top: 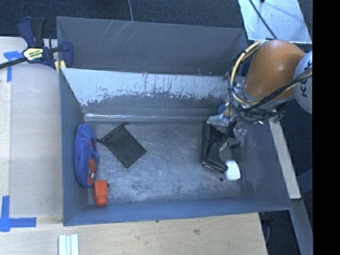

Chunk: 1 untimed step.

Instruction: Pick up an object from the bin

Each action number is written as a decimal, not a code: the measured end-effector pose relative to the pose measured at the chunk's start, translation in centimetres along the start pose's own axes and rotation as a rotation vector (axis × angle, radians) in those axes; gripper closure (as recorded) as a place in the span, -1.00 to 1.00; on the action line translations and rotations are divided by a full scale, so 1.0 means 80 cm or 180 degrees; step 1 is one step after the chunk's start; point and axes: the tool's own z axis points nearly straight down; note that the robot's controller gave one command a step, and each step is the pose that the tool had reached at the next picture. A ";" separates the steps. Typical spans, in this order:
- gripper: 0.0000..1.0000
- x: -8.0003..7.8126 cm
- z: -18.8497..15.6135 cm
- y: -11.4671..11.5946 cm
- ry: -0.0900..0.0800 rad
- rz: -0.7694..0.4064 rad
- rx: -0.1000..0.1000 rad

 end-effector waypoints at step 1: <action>1.00 0.007 -0.002 0.003 -0.0052 -0.0040 0.0029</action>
Offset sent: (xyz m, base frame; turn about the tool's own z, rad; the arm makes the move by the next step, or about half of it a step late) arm -0.0126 -0.0036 -0.0099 -0.0162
